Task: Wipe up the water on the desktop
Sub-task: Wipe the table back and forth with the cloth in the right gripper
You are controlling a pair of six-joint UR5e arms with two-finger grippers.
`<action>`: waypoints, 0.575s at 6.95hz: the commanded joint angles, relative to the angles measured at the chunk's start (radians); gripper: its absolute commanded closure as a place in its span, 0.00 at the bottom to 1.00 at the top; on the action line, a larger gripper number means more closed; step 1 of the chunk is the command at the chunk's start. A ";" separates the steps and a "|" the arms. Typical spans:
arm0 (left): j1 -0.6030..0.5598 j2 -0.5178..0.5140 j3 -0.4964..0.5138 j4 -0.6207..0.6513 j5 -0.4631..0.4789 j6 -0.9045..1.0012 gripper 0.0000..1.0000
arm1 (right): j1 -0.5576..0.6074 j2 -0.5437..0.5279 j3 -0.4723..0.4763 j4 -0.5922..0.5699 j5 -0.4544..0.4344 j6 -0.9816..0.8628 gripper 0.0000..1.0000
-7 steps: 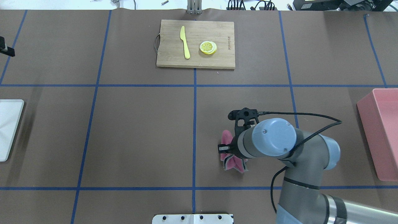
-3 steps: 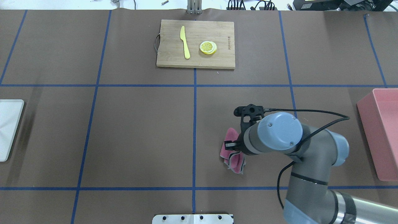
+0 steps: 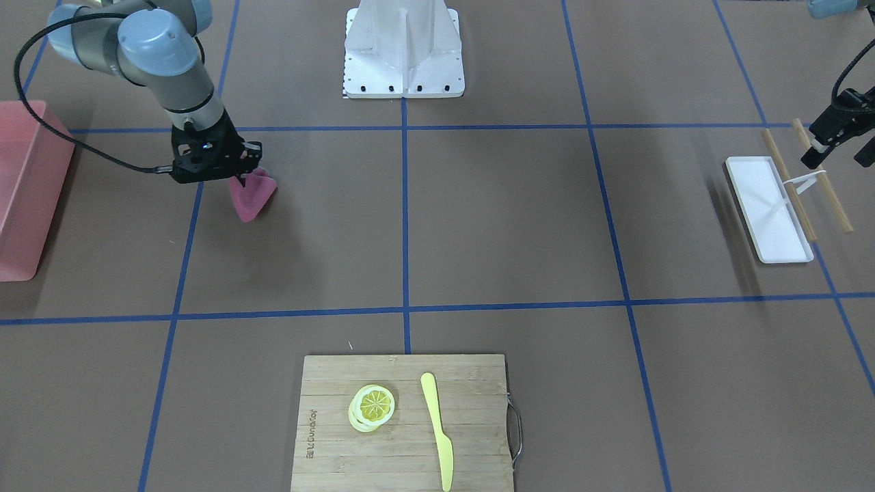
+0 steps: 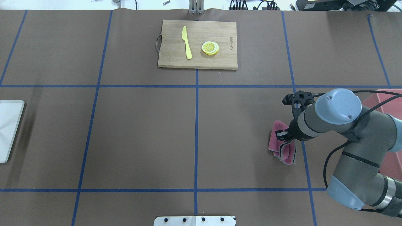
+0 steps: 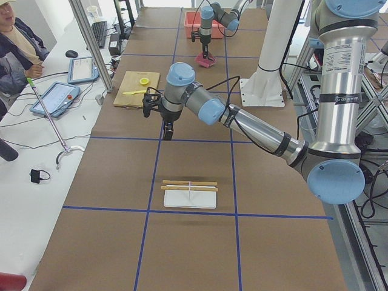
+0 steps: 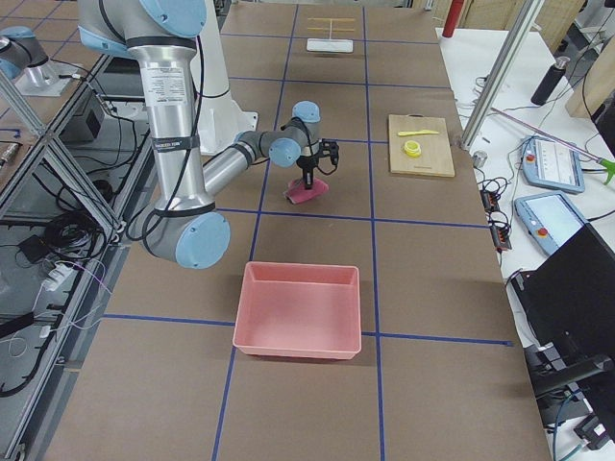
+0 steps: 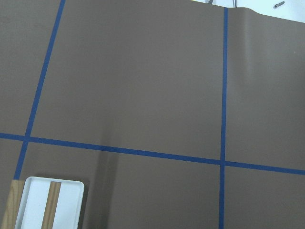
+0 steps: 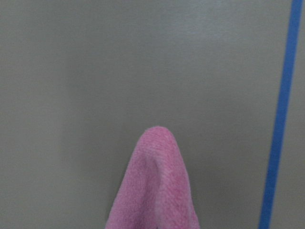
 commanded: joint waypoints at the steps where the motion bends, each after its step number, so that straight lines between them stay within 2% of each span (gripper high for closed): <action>1: -0.023 0.027 -0.011 -0.006 0.000 0.003 0.03 | -0.012 0.045 -0.016 -0.007 0.012 0.018 1.00; 2: -0.023 0.027 -0.004 -0.006 0.000 0.016 0.03 | -0.091 0.122 -0.044 -0.005 0.004 0.152 1.00; 4: -0.043 0.049 0.013 -0.003 0.000 0.127 0.03 | -0.173 0.309 -0.132 -0.005 -0.020 0.310 1.00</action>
